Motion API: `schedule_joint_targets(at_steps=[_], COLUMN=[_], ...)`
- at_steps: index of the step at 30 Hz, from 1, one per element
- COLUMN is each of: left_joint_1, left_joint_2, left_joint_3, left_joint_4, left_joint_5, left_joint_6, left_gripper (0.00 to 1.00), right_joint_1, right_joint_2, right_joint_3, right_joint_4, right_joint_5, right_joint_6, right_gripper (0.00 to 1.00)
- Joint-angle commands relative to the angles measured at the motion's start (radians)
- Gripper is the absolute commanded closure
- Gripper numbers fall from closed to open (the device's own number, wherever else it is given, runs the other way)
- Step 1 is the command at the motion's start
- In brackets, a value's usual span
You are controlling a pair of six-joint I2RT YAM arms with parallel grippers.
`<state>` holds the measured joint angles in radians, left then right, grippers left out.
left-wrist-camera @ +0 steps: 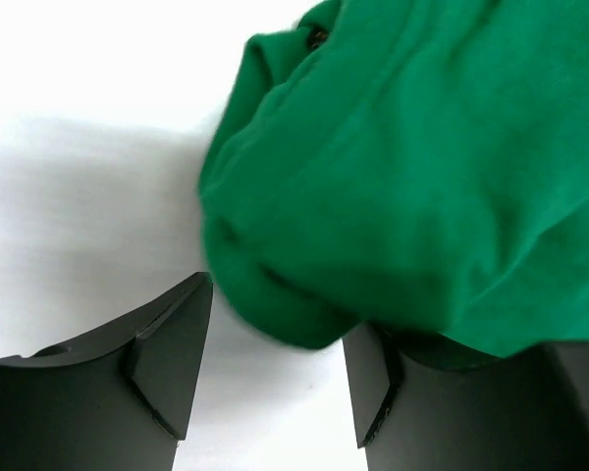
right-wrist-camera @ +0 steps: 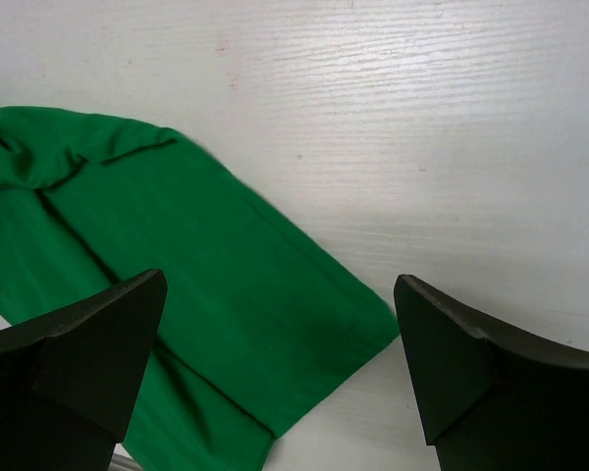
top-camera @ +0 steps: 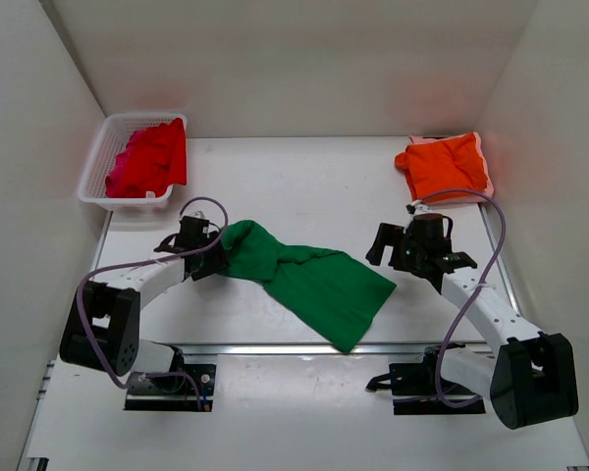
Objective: Fold and stack the t-shirts
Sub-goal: Flatten out the tshirt
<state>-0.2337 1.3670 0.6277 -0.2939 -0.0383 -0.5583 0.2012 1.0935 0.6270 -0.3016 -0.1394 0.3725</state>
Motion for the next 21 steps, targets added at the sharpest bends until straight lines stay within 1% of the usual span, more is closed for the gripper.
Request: schedule_joint_targets(at_steps=[1, 6, 9, 13, 15, 16, 19, 21], left_joint_1=[-0.025, -0.042, -0.062, -0.093, -0.108, -0.119, -0.133, -0.148], left_joint_2=[0.029, 0.078, 0.113, 0.139, 0.158, 0.164, 0.176, 0.185], left_joint_3=[0.046, 0.064, 0.099, 0.132, 0.148, 0.153, 0.152, 0.148], left_joint_4=[0.004, 0.018, -0.004, -0.021, -0.037, -0.045, -0.048, -0.053], left_joint_5=[-0.051, -0.067, -0.109, -0.117, -0.130, -0.144, -0.158, -0.167], left_joint_6=[0.020, 0.008, 0.015, 0.023, 0.043, 0.044, 0.055, 0.067], left_gripper=[0.35, 0.34, 0.34, 0.39, 0.43, 0.43, 0.44, 0.48], right_joint_1=[-0.005, -0.013, -0.020, -0.022, -0.013, -0.006, 0.003, 0.012], right_joint_2=[0.014, 0.005, 0.006, 0.020, 0.034, 0.045, 0.071, 0.106], right_joint_3=[0.019, 0.019, 0.019, 0.039, 0.068, 0.083, 0.108, 0.106], right_joint_4=[0.024, 0.021, 0.018, -0.039, -0.100, -0.137, -0.180, -0.212], right_joint_5=[0.007, 0.004, 0.004, 0.024, 0.087, 0.118, 0.136, 0.165], right_joint_6=[-0.007, -0.017, -0.023, -0.026, -0.026, -0.021, -0.021, -0.018], right_gripper=[0.01, 0.01, 0.01, 0.00, 0.01, 0.01, 0.01, 0.01])
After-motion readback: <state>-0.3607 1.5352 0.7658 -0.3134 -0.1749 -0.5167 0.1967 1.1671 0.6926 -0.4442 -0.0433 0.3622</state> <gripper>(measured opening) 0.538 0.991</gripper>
